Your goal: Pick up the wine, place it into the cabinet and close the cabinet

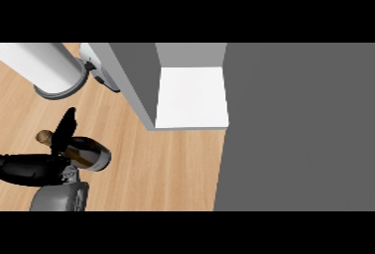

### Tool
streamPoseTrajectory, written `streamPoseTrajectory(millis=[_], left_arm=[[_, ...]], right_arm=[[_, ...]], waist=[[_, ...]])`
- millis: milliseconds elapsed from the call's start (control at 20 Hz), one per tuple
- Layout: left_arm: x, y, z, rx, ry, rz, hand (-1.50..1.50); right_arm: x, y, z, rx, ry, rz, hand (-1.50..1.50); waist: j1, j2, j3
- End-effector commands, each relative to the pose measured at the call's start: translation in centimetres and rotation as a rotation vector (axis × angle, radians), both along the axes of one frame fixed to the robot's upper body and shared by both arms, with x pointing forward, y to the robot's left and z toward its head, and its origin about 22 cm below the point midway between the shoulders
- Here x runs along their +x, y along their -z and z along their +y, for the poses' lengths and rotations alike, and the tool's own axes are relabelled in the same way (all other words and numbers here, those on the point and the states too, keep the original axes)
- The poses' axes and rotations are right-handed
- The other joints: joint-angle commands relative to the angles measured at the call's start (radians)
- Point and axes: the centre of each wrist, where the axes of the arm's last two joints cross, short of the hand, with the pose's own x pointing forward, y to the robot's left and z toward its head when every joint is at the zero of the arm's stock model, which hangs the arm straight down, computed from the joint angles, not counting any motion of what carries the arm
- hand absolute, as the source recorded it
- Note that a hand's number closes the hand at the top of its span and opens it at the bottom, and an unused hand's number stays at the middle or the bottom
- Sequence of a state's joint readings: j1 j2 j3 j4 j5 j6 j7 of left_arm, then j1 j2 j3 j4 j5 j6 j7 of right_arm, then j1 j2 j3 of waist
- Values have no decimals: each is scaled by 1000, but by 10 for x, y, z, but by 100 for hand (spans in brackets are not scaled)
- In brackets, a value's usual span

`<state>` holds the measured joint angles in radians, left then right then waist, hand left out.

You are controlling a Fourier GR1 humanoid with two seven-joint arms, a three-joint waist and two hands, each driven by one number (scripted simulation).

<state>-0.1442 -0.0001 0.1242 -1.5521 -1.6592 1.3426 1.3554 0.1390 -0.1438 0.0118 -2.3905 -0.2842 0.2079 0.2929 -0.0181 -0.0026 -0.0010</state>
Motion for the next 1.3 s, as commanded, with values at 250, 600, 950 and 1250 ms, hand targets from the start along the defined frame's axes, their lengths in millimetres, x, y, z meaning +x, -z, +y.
streamPoseTrajectory(millis=[250, 600, 950, 1250], left_arm=[[-23, 24, 6, -174, -22, -74, -150], [-42, 36, 1, -214, -7, -32, -150], [-40, 43, -6, -216, 21, 0, -150], [-43, 44, -8, -246, 24, 4, -150]], right_arm=[[-17, -11, 0, 47, -48, -19, -150], [-16, -8, 2, 30, -56, -2, -150], [-12, -11, 5, 43, -41, -18, -150], [-22, -8, -3, 37, -52, -10, -150]], waist=[[7, 0, -1], [14, 0, -2], [17, 1, -3], [9, -1, -3]])
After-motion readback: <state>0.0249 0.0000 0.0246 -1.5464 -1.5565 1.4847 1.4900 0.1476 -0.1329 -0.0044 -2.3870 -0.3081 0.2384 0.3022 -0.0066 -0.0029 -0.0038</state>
